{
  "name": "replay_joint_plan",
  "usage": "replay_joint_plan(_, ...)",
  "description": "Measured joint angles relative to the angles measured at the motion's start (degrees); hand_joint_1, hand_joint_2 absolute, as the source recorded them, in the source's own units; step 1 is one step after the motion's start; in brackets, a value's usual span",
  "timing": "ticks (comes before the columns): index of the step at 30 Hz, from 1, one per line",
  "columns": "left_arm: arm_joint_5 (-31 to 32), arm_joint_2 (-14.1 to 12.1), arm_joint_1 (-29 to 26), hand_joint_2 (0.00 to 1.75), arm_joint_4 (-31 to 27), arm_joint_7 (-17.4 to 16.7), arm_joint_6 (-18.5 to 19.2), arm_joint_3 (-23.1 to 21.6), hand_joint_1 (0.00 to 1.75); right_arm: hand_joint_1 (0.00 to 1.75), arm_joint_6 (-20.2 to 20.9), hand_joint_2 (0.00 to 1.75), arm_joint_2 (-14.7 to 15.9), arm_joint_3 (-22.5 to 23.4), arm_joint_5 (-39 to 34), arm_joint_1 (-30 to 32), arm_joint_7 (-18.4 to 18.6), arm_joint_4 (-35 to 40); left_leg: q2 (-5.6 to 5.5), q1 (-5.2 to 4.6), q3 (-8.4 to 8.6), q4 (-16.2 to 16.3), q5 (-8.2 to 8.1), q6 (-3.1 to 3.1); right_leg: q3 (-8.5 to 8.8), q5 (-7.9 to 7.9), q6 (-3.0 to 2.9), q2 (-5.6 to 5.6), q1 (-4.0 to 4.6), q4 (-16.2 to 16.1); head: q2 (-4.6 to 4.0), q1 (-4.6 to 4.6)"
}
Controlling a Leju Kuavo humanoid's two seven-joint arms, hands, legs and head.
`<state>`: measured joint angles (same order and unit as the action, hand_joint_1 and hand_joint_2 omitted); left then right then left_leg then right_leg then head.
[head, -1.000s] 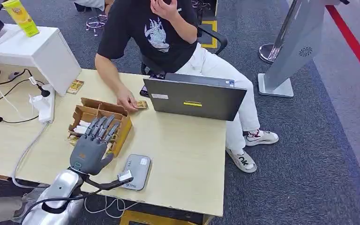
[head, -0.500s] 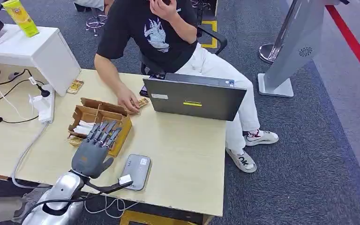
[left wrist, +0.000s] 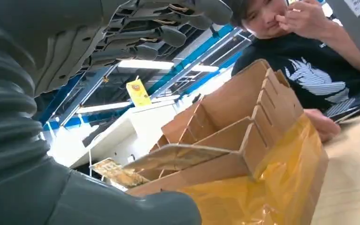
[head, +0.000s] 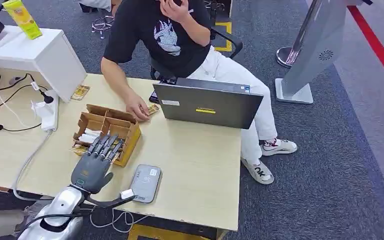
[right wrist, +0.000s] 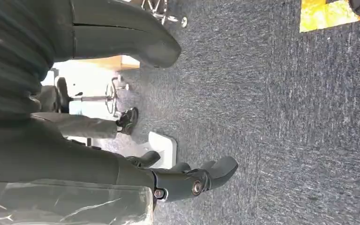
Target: Pass the card to the sensor for recognition and then transmit it.
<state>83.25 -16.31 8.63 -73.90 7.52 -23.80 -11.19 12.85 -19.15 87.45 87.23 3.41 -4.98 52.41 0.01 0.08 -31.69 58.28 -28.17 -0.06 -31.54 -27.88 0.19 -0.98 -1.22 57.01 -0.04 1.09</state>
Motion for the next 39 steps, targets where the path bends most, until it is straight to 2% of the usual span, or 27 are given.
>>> replay_joint_plan(22, 2.05, -0.33, -0.1, 1.75, 4.7, -1.35, -1.22, 0.13, 0.0, 0.0, 0.0, 1.75, 0.0, 0.0, 0.0, 0.02, -0.04, 0.0, -0.01, 0.0, 0.0, 0.0, 0.0, 0.0, 0.0, 0.0, 0.0, 0.02, 0.0, 0.0, 0.0, 0.02)
replay_joint_plan(39, 2.14, -0.28, 0.21, 1.75, 5.86, -1.33, -1.25, 0.13, 0.0, 0.0, 0.0, 1.75, 0.0, 0.0, 0.0, 0.02, -0.04, 0.0, -0.01, 0.0, 0.0, 0.0, 0.0, 0.0, 0.0, 0.0, 0.0, 0.02, 0.0, 0.0, 0.0, 0.0)
